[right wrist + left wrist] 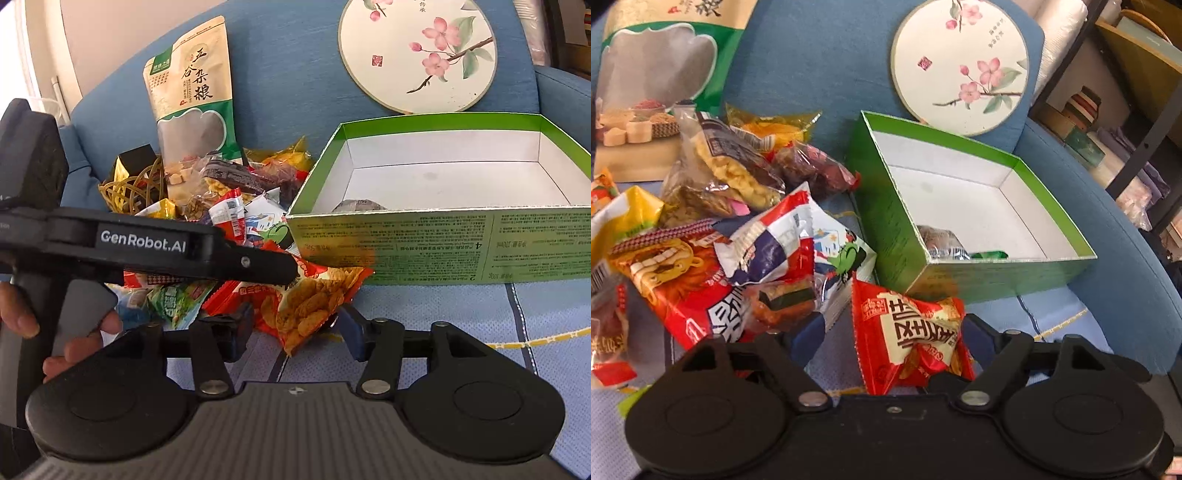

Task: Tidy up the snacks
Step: 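Pass the red peanut bag from the right tool to the left tool, then carry the red peanut bag with the left tool and release it into the box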

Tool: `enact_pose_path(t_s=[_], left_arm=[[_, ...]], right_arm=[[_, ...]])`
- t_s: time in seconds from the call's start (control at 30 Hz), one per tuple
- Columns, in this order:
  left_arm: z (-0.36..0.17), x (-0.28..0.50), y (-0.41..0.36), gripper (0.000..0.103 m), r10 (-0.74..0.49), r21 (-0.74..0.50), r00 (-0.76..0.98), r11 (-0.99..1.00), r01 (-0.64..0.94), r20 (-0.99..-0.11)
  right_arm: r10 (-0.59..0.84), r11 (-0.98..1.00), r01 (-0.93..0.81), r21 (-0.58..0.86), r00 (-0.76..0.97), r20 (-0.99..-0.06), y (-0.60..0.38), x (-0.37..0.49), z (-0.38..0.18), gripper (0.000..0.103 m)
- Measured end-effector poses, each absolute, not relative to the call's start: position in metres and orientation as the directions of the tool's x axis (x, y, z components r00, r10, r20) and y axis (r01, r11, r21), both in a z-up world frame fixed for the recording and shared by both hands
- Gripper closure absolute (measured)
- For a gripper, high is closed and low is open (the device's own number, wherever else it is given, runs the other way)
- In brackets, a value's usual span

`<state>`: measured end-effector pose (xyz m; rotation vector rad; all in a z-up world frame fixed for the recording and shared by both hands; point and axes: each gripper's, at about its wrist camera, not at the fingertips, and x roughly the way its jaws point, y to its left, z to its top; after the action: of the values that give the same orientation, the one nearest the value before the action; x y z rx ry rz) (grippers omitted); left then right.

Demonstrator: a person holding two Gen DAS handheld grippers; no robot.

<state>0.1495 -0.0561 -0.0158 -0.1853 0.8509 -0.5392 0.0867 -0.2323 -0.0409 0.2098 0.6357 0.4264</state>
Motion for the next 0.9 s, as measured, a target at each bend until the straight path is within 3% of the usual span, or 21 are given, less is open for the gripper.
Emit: enact_pose_path(t_s=[0.13,0.17,0.23,0.3,0.47,0.57,0.73,0.9], left_arm=[[-0.019,0.146,-0.056,0.008,-0.529,-0.356,0.52,0.844,0.401,-0.671],[-0.02,0.146,-0.056,0.024,-0.545,-0.373,0.51,0.835,0.405,-0.666],[-0.021,0.145,-0.058,0.032,-0.549,-0.382,0.505,0.833,0.401,-0.666],[-0.018,0.139,-0.061,0.047,-0.546,-0.36,0.515,0.833,0.42,-0.661],[0.004,0.107,-0.061,0.051,-0.568,-0.346,0.536,0.816,0.462,-0.625],[0.028,0.095,-0.061,0.051,-0.574,-0.319,0.577,0.813,0.487,-0.581],[0.051,0.122,-0.077,0.05,-0.592,-0.333,0.596,0.803,0.494,-0.543],[0.048,0.156,-0.11,0.051,-0.618,-0.337,0.567,0.781,0.526,-0.545]], right_arm=[[0.43,0.901,-0.307,0.305,0.716,-0.549,-0.227,0.095,-0.048,0.01],[0.429,0.902,-0.304,0.306,0.714,-0.553,-0.227,0.098,-0.05,0.014],[0.43,0.902,-0.298,0.313,0.693,-0.579,-0.225,0.103,-0.053,0.038],[0.428,0.903,-0.292,0.317,0.692,-0.582,-0.227,0.1,-0.05,0.043],[0.45,0.893,-0.365,0.263,0.705,-0.548,-0.234,0.069,-0.027,0.047],[0.471,0.882,-0.384,0.274,0.743,-0.475,-0.245,0.061,-0.01,0.047],[0.415,0.899,-0.314,0.306,0.834,-0.365,-0.272,0.071,0.006,0.047],[0.314,0.931,-0.211,0.298,0.878,-0.362,-0.291,0.091,0.003,0.048]])
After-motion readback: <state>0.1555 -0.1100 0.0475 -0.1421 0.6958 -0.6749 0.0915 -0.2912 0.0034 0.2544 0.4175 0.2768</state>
